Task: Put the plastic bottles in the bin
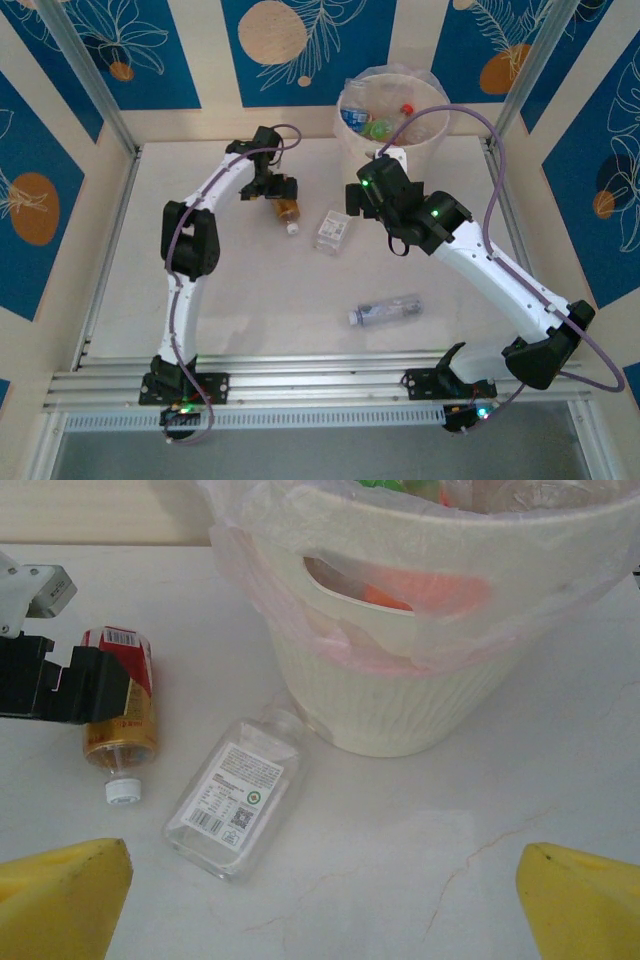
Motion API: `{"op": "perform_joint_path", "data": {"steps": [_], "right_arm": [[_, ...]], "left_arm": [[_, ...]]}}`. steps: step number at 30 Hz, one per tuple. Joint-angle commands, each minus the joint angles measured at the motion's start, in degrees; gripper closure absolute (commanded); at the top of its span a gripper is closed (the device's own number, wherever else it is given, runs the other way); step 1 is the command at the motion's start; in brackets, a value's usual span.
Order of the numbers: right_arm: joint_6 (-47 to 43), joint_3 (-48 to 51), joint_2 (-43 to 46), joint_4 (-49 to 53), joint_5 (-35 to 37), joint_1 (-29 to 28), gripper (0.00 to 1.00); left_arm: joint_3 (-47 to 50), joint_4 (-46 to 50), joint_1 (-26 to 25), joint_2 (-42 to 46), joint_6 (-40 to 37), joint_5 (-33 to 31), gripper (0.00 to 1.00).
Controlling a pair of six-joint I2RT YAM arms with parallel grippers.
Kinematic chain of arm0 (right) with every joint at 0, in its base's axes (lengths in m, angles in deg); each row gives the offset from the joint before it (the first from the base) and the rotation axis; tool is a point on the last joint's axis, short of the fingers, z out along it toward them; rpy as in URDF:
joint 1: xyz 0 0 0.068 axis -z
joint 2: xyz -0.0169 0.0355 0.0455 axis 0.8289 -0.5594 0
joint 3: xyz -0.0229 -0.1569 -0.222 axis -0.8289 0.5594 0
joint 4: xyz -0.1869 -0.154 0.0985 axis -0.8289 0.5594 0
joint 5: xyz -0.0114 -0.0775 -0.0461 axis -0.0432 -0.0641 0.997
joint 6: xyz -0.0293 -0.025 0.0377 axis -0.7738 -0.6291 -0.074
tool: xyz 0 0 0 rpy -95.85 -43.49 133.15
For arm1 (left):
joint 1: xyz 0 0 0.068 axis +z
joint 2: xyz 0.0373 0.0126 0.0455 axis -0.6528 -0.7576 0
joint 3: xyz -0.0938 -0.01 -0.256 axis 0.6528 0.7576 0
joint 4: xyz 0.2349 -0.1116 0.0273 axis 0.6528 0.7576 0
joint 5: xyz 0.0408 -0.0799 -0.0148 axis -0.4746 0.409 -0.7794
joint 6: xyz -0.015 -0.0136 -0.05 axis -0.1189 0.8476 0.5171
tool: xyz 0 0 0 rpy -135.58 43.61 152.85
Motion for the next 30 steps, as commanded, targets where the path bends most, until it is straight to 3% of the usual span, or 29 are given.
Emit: {"op": "perform_joint_path", "data": {"steps": [1, 9, 19, 24, 30], "right_arm": [[1.33, 0.17, 0.57, -0.69, 0.96, -0.41, 0.01], [1.15, -0.24, 0.49, -0.61, 0.60, -0.52, 0.01], [1.63, 0.42, 1.29, -0.39, 1.25, -0.54, 0.01], [1.67, 0.52, 2.18, 0.33, 2.65, -0.63, 0.01], [0.67, 0.14, 5.80, 0.64, 2.84, -0.61, 0.01]], "left_arm": [[-0.21, 0.47, -1.19, -0.17, 1.10, -0.11, 0.01], [-1.68, -2.59, -1.59, -3.92, 6.04, 0.58, 0.02], [-3.55, -4.67, -1.62, -6.56, 8.68, 0.49, 0.21], [-1.59, -5.56, -1.94, -1.91, 8.07, -2.61, 0.34], [0.76, -6.85, -3.23, 9.06, 5.91, -5.38, 0.35]]}}
